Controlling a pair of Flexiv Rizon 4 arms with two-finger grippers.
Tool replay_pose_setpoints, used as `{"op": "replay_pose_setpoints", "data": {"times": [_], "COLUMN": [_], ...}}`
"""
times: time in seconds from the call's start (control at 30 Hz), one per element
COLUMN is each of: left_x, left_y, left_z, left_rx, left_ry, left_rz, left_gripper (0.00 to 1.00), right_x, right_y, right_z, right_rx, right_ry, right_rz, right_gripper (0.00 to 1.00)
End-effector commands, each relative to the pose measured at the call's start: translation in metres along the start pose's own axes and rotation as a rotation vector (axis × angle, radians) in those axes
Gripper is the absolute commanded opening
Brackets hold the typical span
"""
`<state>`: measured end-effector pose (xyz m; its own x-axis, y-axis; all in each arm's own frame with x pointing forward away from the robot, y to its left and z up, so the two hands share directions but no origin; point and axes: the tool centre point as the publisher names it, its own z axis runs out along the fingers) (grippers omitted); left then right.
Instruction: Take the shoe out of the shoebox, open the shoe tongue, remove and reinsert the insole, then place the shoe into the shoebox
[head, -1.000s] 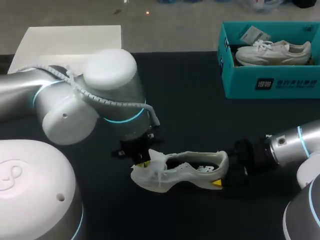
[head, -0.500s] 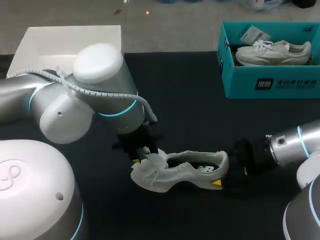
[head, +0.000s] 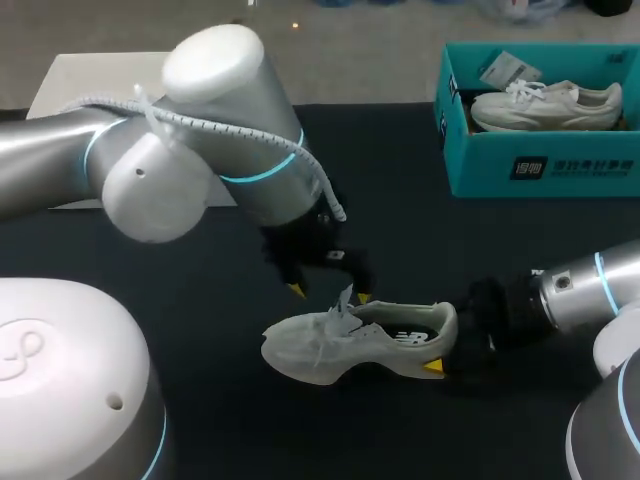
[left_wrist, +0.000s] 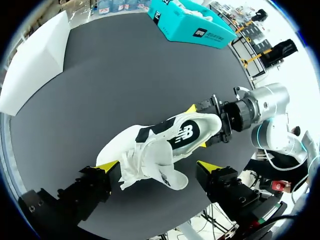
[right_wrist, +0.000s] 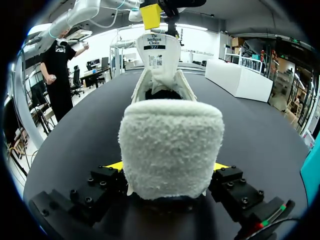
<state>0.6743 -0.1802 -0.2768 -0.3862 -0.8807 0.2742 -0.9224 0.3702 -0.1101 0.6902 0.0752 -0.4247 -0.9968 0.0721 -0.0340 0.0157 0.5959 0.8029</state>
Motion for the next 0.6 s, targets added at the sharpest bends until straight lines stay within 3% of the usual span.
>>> {"op": "replay_pose_setpoints", "data": {"times": [0.03, 0.33, 0.4, 0.47, 0.6], "left_x": [0.016, 0.016, 0.02, 0.023, 0.03], "left_y": [-0.018, -0.018, -0.023, -0.027, -0.037], "left_z": [0.002, 0.002, 0.005, 0.01, 0.02], "left_rx": [-0.403, -0.403, -0.27, -0.192, -0.141], "left_ry": [-0.189, -0.189, -0.217, -0.238, -0.248], "left_rz": [0.88, 0.88, 0.864, 0.855, 0.902], "left_gripper": [1.0, 1.0, 1.0, 1.0, 1.0], "right_x": [0.0, 0.0, 0.0, 0.0, 0.0], "right_y": [-0.002, -0.002, -0.002, -0.002, -0.002], "right_z": [0.006, 0.006, 0.006, 0.006, 0.006], "right_rx": [0.002, 0.002, 0.002, 0.002, 0.002], "right_ry": [-0.003, -0.003, -0.003, -0.003, -0.003], "right_rz": [0.0, 0.0, 0.0, 0.0, 0.0], "right_gripper": [0.0, 0.0, 0.0, 0.0, 0.0]}}
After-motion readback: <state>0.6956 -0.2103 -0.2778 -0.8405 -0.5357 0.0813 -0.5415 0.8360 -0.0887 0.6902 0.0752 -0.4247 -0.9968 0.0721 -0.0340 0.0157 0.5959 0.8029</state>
